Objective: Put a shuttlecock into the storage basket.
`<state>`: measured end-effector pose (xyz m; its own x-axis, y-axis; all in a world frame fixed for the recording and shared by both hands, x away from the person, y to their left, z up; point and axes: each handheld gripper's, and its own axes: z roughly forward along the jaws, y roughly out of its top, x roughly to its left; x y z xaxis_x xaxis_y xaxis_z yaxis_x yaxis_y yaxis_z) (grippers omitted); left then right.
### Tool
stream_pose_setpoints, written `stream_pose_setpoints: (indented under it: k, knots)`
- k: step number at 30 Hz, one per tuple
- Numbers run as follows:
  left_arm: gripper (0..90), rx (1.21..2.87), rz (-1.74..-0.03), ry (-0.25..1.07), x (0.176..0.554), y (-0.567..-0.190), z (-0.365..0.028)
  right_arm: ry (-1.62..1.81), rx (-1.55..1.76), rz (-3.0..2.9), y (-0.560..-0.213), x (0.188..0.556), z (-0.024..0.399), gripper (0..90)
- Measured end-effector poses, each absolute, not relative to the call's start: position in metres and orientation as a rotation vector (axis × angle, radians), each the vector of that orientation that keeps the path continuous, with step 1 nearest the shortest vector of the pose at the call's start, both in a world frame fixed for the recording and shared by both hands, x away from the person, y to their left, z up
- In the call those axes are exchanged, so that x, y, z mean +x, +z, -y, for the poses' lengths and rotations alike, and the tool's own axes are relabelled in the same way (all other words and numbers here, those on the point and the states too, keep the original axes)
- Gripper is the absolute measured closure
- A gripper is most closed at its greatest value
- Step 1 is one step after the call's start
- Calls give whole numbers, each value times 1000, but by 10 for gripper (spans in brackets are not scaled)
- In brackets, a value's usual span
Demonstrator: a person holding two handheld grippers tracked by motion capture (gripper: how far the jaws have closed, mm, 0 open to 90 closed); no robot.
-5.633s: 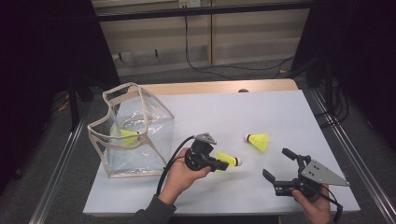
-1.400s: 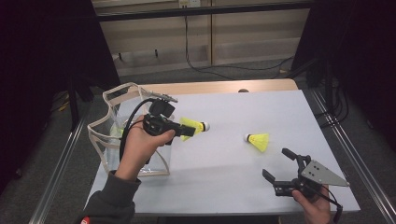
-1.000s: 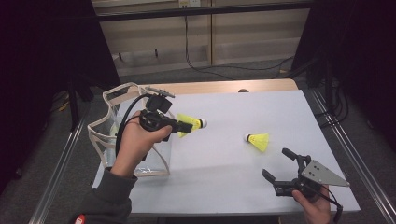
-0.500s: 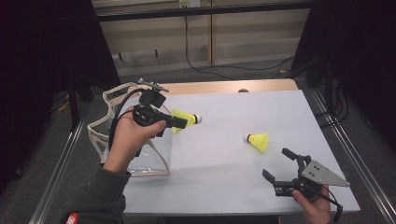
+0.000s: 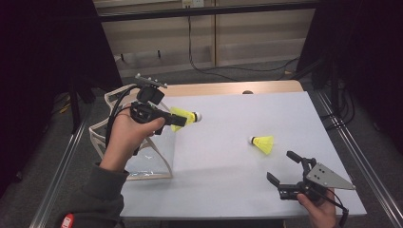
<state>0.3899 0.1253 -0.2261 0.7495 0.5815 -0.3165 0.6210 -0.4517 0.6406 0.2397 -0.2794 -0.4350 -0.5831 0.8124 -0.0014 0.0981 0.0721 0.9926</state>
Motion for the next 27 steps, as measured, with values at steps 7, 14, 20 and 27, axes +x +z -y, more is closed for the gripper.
stream_pose_setpoints:
  k: [7, 14, 20, 27]
  knots:
    - [886, 2161, -911, -56, 393, -223, -129, 1559, 906, -1766, -435, 240, 280, 28]
    - [886, 2160, -921, -44, 395, -219, -134, 1561, 906, -1765, -435, 240, 279, 28]
    - [886, 2151, -939, -36, 398, -217, -141, 1559, 908, -1765, -435, 240, 280, 28]
    - [889, 2148, -953, -21, 400, -213, -146, 1560, 910, -1764, -435, 239, 280, 28]
